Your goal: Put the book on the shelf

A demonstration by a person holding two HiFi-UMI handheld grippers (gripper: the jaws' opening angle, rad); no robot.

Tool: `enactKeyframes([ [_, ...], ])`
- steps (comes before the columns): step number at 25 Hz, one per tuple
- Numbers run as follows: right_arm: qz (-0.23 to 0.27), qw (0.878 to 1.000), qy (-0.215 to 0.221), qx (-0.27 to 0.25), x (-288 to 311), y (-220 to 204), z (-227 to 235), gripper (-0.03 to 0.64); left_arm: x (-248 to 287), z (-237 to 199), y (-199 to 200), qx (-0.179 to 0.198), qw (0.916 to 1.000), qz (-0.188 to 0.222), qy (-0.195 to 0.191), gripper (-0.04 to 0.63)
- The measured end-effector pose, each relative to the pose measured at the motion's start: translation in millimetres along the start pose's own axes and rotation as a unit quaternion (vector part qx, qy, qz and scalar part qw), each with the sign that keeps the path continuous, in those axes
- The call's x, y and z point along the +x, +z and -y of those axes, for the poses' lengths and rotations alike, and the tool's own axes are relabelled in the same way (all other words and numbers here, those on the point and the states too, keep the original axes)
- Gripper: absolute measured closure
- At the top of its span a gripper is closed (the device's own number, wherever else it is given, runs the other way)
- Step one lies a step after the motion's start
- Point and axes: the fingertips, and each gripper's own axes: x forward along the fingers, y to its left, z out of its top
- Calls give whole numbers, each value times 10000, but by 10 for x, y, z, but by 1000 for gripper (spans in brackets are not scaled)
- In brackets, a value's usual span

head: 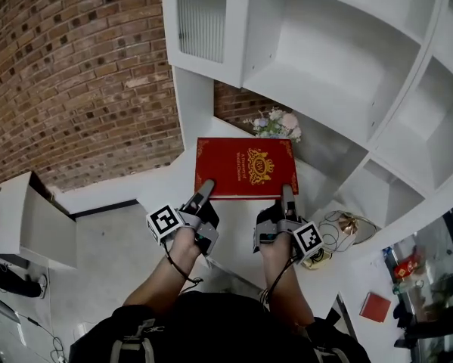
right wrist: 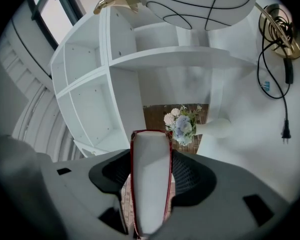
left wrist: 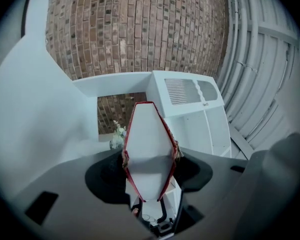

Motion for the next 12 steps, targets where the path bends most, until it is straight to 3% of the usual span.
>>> enactKeyframes([
  [12, 697, 9972, 12, -287, 46, 153, -23, 357, 469, -99, 68, -206, 9961, -845, -167, 345],
])
